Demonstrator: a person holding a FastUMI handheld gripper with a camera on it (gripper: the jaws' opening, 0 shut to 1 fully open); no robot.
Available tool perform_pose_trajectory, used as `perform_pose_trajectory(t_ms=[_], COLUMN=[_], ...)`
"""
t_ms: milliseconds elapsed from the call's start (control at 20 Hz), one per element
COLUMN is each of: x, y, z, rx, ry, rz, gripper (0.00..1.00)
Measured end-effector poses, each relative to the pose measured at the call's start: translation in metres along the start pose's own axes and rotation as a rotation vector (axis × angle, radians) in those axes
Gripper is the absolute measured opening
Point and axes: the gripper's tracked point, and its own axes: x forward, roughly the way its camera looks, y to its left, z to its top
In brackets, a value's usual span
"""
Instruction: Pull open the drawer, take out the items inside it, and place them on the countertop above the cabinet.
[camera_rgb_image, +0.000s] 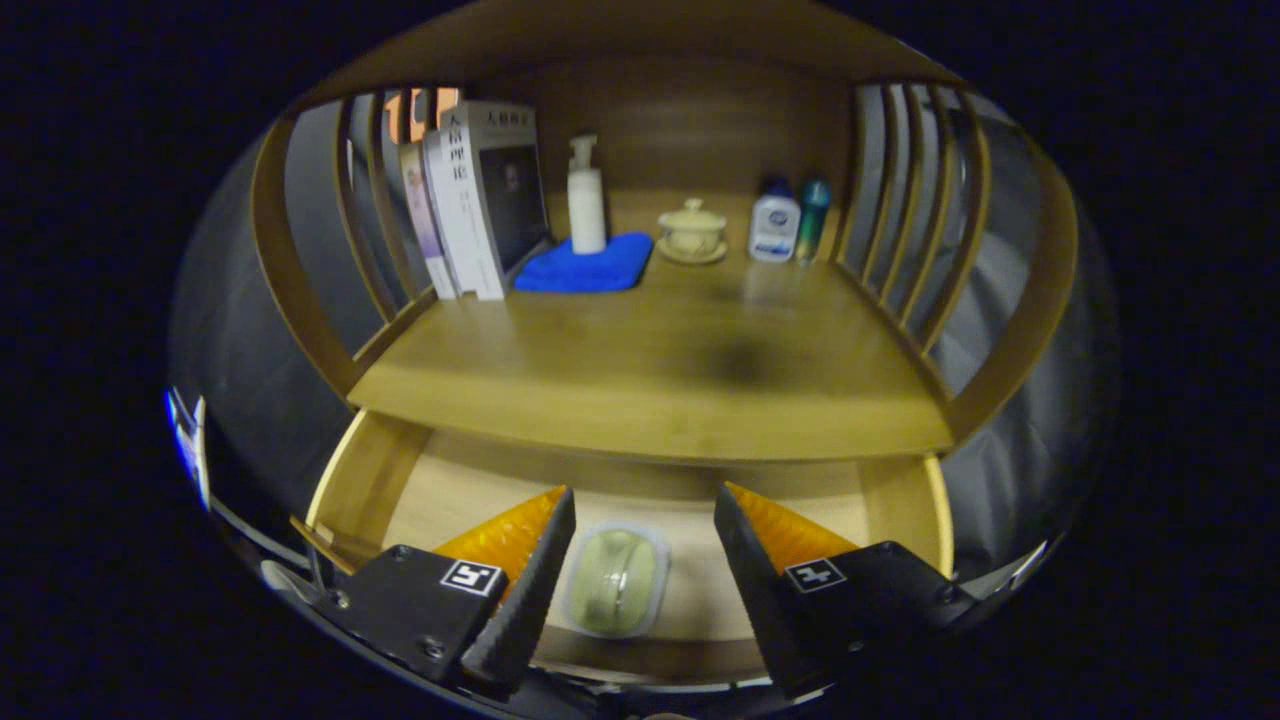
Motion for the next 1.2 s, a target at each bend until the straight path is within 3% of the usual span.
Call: perform_pose_trajectory(t_ms=[200, 450, 600, 950, 1200], x=[0.029, 0.047, 0.05, 0.053, 0.035], y=[0.013, 0.007, 0.011, 0.006, -0.003], z=[-0.035, -0.059, -0.075, -0.076, -0.06], rx=[0.061, 0.081, 0.094, 0.061, 0.081], ry=[0.204, 0.33, 0.403, 0.386, 0.35], rz=[0.027, -0.033, -0.029, -0.017, -0.032], gripper=[0.82, 0.52, 0.44, 0.2, 0.19])
